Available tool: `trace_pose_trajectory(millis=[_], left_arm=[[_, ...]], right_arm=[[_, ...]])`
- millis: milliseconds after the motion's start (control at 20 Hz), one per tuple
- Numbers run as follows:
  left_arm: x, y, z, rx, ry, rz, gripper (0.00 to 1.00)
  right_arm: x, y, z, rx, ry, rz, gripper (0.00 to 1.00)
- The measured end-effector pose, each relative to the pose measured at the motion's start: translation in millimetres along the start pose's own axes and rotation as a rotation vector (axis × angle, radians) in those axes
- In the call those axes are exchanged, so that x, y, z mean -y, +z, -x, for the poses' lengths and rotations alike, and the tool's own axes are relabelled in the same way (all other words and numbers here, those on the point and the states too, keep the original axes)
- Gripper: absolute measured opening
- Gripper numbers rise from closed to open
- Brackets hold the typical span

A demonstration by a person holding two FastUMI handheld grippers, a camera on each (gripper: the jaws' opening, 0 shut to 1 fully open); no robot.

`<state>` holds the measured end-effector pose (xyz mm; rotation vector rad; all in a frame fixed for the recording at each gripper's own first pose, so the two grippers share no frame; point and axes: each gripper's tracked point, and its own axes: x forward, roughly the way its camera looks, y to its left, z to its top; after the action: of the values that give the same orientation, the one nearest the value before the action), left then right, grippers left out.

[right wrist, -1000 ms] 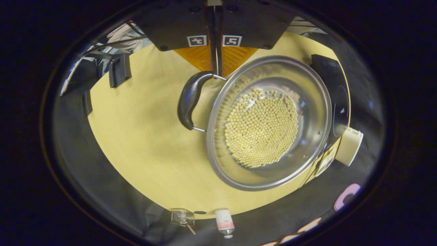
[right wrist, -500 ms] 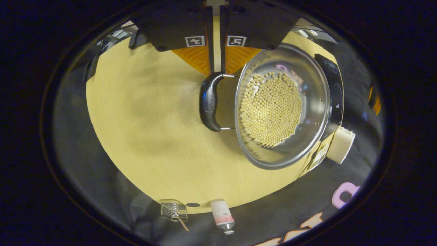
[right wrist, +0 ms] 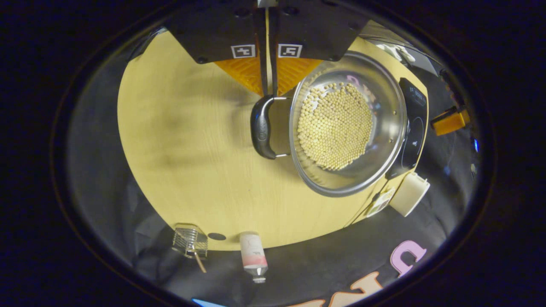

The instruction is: First push the handle of the pot to place it horizontally, then grasp the pot with both hands and set it on the induction cooktop.

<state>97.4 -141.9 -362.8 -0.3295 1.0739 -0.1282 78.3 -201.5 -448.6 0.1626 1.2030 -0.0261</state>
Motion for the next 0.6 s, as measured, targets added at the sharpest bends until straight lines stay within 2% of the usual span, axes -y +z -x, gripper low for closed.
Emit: trace_pose_trajectory(millis=[150,200,300,350,450,500,550,600], left_arm=[[8,-3,-21,-0.053,-0.023,-0.045,0.93],[8,-5,-29,-0.077,-0.021,-0.05,0.93],[9,-9,-43,-0.113,-0.019,-0.061,0.92],[8,-12,-49,-0.138,-0.014,-0.071,0.91],[5,-22,-60,-0.187,-0.003,-0.095,0.88],[3,-28,-66,-0.215,0.003,-0.106,0.88],[2,-35,-69,-0.247,0.009,-0.116,0.92],[1,-40,-74,-0.271,0.014,-0.123,0.92]], right_arm=[[-3,26,21,0.112,-0.005,-0.053,0.07],[-3,29,21,0.131,-0.016,-0.049,0.14],[-2,40,14,0.144,-0.047,-0.047,0.38],[2,43,5,0.133,-0.075,-0.056,0.42],[0,45,-12,0.099,-0.081,-0.083,0.52],[-1,53,-12,0.122,-0.082,-0.099,0.53],[-2,56,-15,0.117,-0.079,-0.103,0.52],[-5,53,-18,0.091,-0.068,-0.111,0.51]])
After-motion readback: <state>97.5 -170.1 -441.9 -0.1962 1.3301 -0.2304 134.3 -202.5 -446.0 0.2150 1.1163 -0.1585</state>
